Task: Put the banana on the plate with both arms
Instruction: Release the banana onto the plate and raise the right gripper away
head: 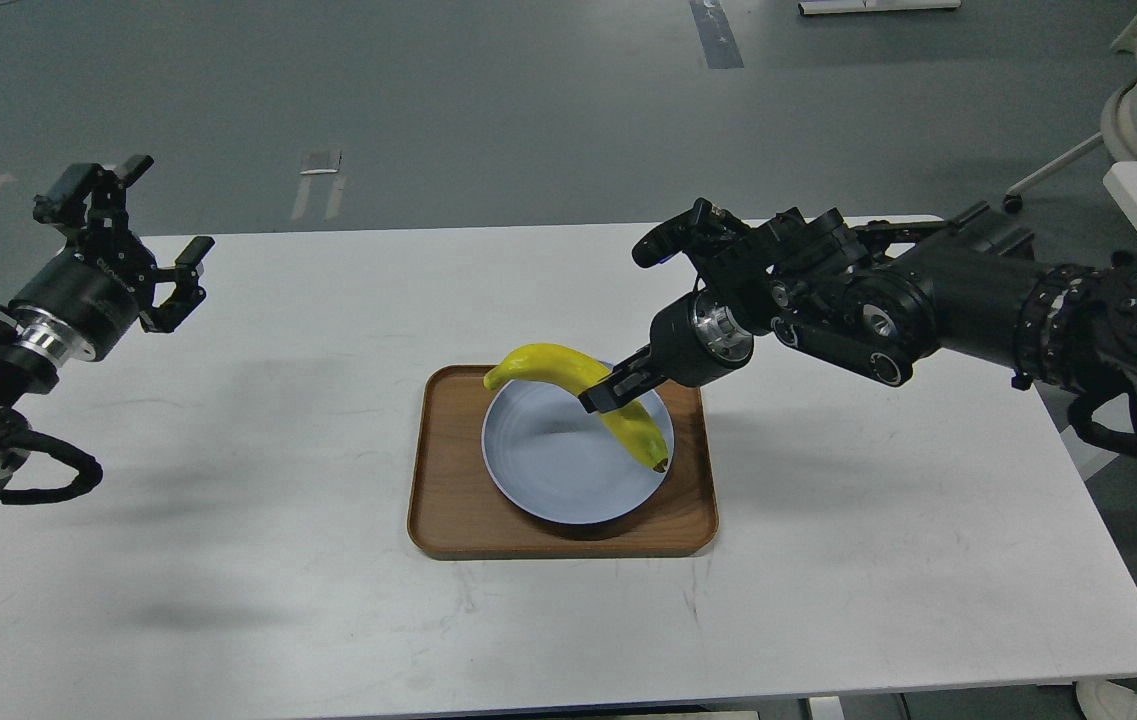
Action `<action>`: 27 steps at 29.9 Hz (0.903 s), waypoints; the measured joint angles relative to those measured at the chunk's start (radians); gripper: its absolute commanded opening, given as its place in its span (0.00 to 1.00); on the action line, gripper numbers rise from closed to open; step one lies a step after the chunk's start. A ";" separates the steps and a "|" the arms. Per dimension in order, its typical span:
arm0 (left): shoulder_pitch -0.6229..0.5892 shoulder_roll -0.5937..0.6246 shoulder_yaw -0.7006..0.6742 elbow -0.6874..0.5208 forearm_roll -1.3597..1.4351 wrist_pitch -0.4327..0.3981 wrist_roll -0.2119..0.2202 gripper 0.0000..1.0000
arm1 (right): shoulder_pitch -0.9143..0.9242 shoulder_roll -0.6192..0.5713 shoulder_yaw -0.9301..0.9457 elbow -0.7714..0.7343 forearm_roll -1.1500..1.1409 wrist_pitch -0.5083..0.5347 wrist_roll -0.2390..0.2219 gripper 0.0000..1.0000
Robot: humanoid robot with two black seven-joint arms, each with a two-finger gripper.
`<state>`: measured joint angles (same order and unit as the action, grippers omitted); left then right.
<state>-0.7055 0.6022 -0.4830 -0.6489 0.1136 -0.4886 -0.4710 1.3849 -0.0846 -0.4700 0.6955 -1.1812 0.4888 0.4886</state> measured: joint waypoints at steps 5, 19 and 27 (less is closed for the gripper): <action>0.000 -0.001 0.000 0.000 0.000 0.000 0.000 0.99 | -0.019 0.005 0.001 -0.007 0.000 0.000 0.000 0.83; -0.005 0.001 -0.002 0.000 0.000 0.000 0.000 0.99 | -0.042 -0.160 0.261 -0.079 0.354 -0.003 0.000 1.00; -0.003 -0.023 -0.007 0.000 -0.002 0.000 -0.004 0.99 | -0.283 -0.277 0.641 -0.083 0.794 -0.005 0.000 1.00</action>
<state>-0.7082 0.5790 -0.4905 -0.6493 0.1120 -0.4887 -0.4753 1.1016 -0.3616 0.1711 0.6127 -0.3875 0.4842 0.4887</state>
